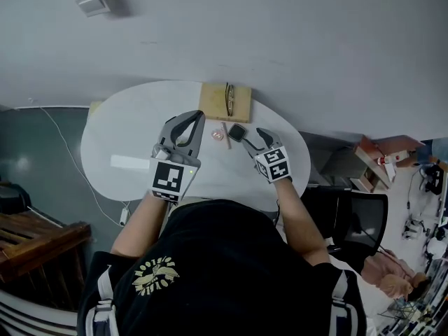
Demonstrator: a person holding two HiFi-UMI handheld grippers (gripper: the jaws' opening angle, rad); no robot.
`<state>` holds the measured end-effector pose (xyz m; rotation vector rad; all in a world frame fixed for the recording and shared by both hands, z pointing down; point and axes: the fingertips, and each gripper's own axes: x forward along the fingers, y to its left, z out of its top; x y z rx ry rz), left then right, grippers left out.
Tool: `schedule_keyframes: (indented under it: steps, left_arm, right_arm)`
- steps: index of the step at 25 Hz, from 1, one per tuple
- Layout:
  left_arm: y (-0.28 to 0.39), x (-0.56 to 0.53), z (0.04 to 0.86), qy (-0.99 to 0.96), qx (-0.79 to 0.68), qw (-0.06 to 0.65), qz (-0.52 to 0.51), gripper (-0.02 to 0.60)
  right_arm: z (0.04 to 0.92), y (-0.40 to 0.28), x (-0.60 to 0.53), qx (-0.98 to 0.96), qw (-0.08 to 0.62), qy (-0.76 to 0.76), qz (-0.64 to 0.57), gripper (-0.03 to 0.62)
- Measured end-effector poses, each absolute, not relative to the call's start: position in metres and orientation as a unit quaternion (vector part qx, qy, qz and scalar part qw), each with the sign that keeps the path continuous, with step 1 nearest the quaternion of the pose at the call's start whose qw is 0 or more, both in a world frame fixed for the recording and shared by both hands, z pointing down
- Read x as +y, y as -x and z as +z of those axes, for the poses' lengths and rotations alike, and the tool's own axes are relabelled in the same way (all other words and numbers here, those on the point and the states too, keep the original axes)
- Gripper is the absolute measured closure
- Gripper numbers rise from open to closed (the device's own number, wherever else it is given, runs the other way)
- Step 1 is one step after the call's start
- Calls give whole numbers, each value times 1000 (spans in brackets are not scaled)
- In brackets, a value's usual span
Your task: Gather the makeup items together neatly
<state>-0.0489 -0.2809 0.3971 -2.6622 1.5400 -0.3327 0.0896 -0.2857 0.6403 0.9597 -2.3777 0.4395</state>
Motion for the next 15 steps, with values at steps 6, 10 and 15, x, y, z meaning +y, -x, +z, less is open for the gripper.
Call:
schedule_keyframes:
  steps: [6, 10, 15]
  left_arm:
    - [60, -289, 402, 865, 489, 19, -110, 558]
    - [65, -297, 405, 867, 485, 18, -110, 559]
    - [72, -302, 409, 868, 484, 13, -113, 558]
  right_arm:
    - [668, -73, -291, -872, 294, -348, 177, 347]
    - [688, -68, -294, -867, 316, -339, 182, 342]
    - [714, -63, -295, -861, 345, -323, 191, 335]
